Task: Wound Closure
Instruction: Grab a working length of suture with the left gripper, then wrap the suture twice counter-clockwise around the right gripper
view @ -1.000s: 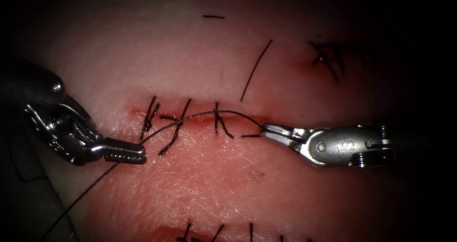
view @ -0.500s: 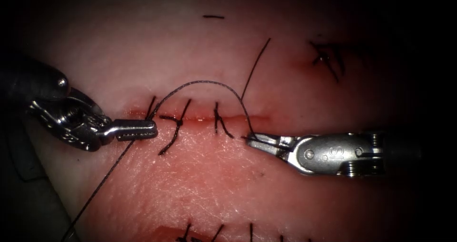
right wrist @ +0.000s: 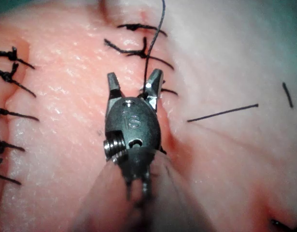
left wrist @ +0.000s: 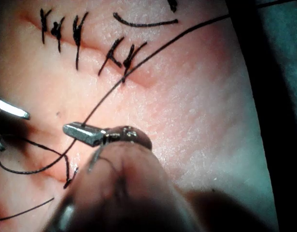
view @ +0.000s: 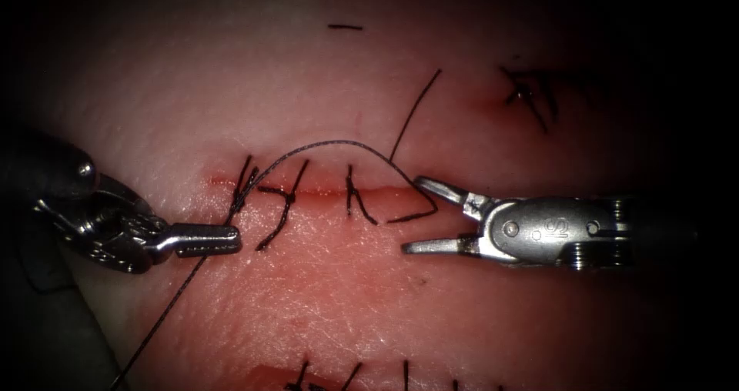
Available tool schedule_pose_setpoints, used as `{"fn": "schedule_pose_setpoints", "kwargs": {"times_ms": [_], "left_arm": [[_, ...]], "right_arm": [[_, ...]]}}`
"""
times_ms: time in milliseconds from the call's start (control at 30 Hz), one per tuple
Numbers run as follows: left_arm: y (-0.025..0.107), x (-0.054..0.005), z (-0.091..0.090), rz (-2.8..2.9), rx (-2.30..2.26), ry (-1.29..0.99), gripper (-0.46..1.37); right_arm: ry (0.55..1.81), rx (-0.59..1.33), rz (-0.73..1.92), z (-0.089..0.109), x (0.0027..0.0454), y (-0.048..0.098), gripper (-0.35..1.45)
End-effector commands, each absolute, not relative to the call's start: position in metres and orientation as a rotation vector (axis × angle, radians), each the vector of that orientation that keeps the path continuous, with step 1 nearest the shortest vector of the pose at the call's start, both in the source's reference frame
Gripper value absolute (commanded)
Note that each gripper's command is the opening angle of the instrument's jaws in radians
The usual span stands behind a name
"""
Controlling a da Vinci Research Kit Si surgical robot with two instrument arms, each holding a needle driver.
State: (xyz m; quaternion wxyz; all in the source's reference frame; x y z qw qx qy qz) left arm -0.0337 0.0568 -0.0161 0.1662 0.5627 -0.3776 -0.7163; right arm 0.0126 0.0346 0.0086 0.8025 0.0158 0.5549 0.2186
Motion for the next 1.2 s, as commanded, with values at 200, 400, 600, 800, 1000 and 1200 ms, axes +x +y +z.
{"fn": "schedule_pose_setpoints", "kwargs": {"times_ms": [200,400,600,800,1000,1200], "left_arm": [[0.0569,-0.0326,-0.0163,-2.042,1.594,-1.057,-0.35],[0.0570,-0.0321,-0.0162,-2.045,1.586,-1.056,-0.35],[0.0571,-0.0320,-0.0161,-2.045,1.586,-1.056,-0.35],[0.0572,-0.0321,-0.0159,-2.045,1.586,-1.056,-0.35],[0.0572,-0.0321,-0.0160,-2.046,1.586,-1.056,-0.35],[0.0572,-0.0325,-0.0160,-2.055,1.583,-1.048,-0.35]], "right_arm": [[1.221,0.038,0.456,0.0088,0.0100,0.0350,1.08],[1.240,0.040,0.450,0.0091,0.0080,0.0356,0.92],[1.241,0.044,0.447,0.0098,0.0069,0.0371,0.79],[1.235,0.043,0.454,0.0108,0.0070,0.0394,0.75],[1.233,0.038,0.460,0.0119,0.0077,0.0413,0.16],[1.250,0.038,0.437,0.0123,0.0086,0.0422,-0.35]]}}
